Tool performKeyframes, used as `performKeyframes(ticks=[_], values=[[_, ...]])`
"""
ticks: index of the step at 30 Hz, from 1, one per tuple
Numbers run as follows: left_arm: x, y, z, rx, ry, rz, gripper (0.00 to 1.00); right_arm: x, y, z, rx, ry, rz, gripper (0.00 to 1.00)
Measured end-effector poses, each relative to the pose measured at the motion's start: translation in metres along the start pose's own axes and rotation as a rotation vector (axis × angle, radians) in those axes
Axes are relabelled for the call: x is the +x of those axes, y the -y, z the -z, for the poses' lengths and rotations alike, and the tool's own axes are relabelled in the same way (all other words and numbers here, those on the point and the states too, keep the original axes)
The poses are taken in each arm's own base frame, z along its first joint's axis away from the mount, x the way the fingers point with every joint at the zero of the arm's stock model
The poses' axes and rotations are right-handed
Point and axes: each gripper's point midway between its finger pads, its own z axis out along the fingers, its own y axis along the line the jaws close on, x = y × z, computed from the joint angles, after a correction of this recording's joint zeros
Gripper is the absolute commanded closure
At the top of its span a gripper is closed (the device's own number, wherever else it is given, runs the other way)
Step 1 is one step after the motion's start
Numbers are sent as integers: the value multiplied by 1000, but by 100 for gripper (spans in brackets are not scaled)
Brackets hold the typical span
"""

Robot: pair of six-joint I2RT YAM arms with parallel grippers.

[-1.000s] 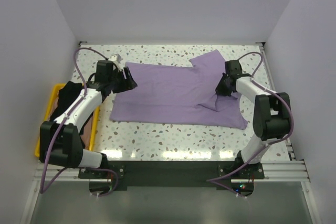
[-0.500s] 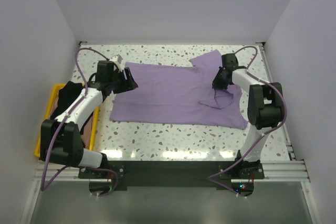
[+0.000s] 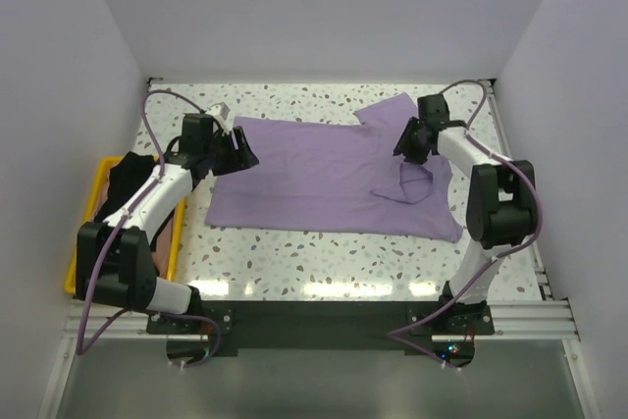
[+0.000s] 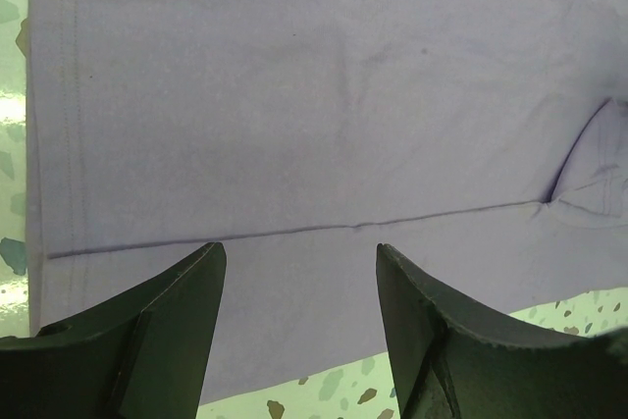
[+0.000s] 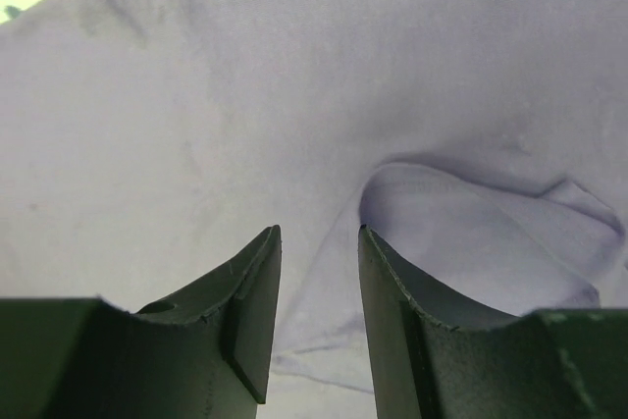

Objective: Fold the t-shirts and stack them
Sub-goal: Fold the tshirt

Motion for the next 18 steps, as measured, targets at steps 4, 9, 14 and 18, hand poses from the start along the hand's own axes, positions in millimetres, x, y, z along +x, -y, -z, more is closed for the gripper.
performKeyframes(ticks=[4, 9, 14, 18], values=[[0, 0, 0, 0, 0, 0, 32, -3, -2, 26, -30, 45, 7, 59], [0, 0, 0, 3, -1, 0, 32, 17, 11, 35, -17, 25, 23, 59], [0, 0, 0, 4, -1, 0, 32, 50, 26, 26, 19, -47, 52, 58], [0, 1, 0, 4, 0, 0, 32, 61, 25, 23, 20, -69, 77, 58]])
